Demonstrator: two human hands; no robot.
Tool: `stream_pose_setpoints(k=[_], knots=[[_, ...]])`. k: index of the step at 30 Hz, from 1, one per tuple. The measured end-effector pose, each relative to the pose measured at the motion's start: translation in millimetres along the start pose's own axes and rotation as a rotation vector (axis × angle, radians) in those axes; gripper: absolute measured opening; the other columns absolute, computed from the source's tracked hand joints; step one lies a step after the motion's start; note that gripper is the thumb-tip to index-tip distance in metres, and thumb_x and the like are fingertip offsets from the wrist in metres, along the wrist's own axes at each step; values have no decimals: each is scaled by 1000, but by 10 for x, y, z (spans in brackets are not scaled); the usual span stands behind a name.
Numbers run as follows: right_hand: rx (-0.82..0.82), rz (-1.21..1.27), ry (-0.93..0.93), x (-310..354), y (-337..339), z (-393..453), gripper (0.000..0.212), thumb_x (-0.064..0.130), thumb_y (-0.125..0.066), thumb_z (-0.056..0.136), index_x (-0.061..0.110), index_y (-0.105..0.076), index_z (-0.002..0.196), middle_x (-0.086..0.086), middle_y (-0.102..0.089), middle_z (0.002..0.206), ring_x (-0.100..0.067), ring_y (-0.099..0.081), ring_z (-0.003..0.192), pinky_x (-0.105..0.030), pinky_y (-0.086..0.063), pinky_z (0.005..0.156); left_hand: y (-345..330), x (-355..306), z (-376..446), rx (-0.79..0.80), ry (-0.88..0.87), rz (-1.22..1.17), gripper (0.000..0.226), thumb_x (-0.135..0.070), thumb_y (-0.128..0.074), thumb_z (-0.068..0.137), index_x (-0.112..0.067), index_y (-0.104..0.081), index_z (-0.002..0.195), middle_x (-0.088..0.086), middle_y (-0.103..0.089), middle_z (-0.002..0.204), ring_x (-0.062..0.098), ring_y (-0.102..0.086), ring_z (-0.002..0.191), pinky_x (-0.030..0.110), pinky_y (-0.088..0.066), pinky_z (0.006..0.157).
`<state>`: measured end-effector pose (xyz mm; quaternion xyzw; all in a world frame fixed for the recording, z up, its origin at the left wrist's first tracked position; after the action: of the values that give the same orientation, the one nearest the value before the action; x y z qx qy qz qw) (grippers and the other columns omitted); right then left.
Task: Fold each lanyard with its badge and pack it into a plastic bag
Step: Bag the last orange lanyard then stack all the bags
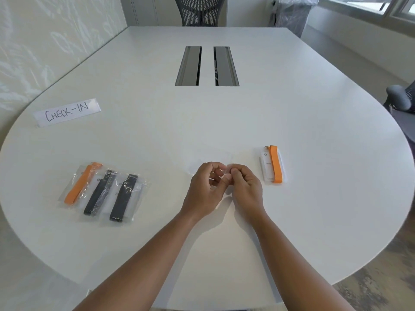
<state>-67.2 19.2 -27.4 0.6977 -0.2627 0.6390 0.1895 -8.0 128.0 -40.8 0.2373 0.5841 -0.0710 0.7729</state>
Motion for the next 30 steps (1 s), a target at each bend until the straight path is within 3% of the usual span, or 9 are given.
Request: stream_pose_setpoints(k=[2, 5, 8, 12, 16, 21, 24, 30], knots=[[25, 0, 7, -3, 16, 11, 29, 3, -45, 92, 13, -72, 91, -4, -72, 97, -20, -66, 79, -32, -52, 65, -2, 1, -5, -2, -9, 4, 24, -31, -72, 93, -24, -63, 114, -10, -64, 101, 8, -67, 92, 26, -58, 80], [47, 6, 17, -28, 35, 18, 32, -1, -44, 93, 14, -73, 97, -4, -72, 101, -21, -69, 88, -25, -53, 68, -6, -5, -10, -10, -5, 0, 26, -27, -74, 91, -23, -63, 115, -7, -64, 100, 8, -66, 91, 20, -55, 78], [59, -20, 36, -40, 39, 32, 29, -1, -48, 94, 14, -73, 98, -1, -73, 101, -18, -69, 98, -15, -52, 72, -12, 23, 10, -25, 26, 14, 23, -24, -72, 92, -26, -63, 114, -7, -65, 100, 7, -66, 91, 24, -58, 80], [73, -106, 64, -24, 41, 26, 28, 4, -50, 95, 20, -73, 101, 3, -74, 98, -11, -69, 87, -15, -52, 67, -11, 72, 36, -32, 51, 17, 19, -17, -60, 98, -26, -63, 115, -7, -70, 103, 11, -71, 95, 33, -60, 83], [59, -78, 73, 27, 29, -13, 24, 4, -53, 95, 17, -72, 100, -1, -72, 97, -1, -65, 76, -12, -49, 62, -9, 66, 40, -62, 39, 54, 17, -17, -56, 102, -21, -65, 115, -11, -73, 102, 5, -71, 90, 21, -56, 79], [56, -83, 105, 16, 10, -20, 13, 12, -62, 95, 22, -71, 95, 3, -71, 100, 2, -64, 77, -12, -49, 66, -1, 44, 33, -73, 31, 76, 18, -14, -54, 103, -18, -67, 115, -14, -73, 99, -3, -69, 88, 10, -50, 75], [50, -79, 97, -21, 9, 0, 5, 19, -67, 93, 21, -70, 97, 5, -72, 97, -1, -66, 79, -16, -51, 67, 3, 27, 36, -68, 33, 73, 16, -16, -56, 102, -19, -69, 111, -14, -74, 95, -2, -70, 86, 11, -51, 74], [23, -158, 124, -59, 14, 44, 9, 22, -69, 91, 19, -67, 99, 7, -69, 92, 0, -62, 76, -11, -47, 68, 19, 6, 26, -63, 84, 46, 8, -15, -69, 94, -20, -74, 98, -13, -76, 83, 5, -73, 80, 17, -55, 73]])
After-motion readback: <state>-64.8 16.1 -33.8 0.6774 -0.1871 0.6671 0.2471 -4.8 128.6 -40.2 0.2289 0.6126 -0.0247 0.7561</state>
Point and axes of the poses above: each hand's wrist, its own z-axis towards the middle knuckle, its own y-axis out of the back of the hand, x = y × z, the point moved 1 cm from there along z, towards the middle knuckle
